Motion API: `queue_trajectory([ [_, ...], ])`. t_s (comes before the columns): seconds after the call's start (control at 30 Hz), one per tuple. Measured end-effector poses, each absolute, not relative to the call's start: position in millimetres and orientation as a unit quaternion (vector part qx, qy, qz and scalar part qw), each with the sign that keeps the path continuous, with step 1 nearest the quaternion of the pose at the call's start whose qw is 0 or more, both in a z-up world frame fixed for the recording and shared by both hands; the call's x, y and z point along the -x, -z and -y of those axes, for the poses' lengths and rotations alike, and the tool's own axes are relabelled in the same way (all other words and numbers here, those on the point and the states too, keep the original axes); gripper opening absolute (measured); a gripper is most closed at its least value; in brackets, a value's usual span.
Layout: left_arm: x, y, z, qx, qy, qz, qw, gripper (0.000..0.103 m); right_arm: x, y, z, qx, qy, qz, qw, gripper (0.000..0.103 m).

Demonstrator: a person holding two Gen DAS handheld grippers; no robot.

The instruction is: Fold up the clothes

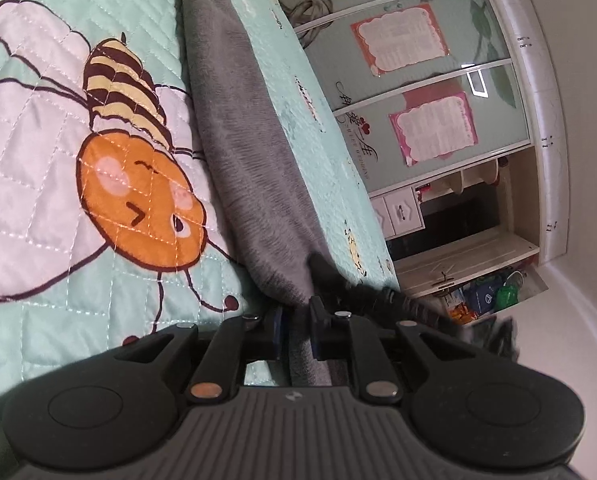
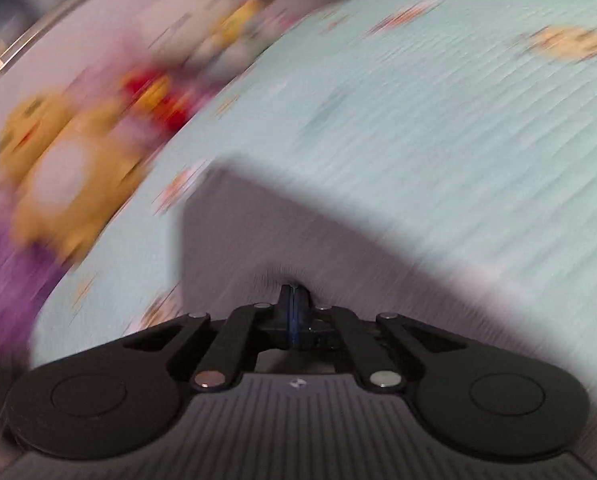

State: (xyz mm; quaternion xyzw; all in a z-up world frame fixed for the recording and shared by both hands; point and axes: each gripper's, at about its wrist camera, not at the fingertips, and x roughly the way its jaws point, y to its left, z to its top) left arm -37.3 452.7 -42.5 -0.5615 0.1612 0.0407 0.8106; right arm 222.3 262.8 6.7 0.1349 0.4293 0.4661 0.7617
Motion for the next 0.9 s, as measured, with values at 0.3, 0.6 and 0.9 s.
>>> queue_trajectory([
  [0.3, 37, 28, -443, 0.507, -0.072, -0.176, 0.84, 0.016, -245, 0, -313, -0.128, -0.49, -0.449, 0.737, 0.0],
  [0.6, 39, 27, -446, 0.516, -0.079, -0.17, 0.836, 0.017, -257, 2, -365, -0.066, -0.511, -0.435, 0.738, 0.0],
  [0.9, 58, 21, -442, 0.499, -0.136, -0.122, 0.847, 0.031, -238, -11, -401, -0.029, -0.565, -0.43, 0.704, 0.009],
])
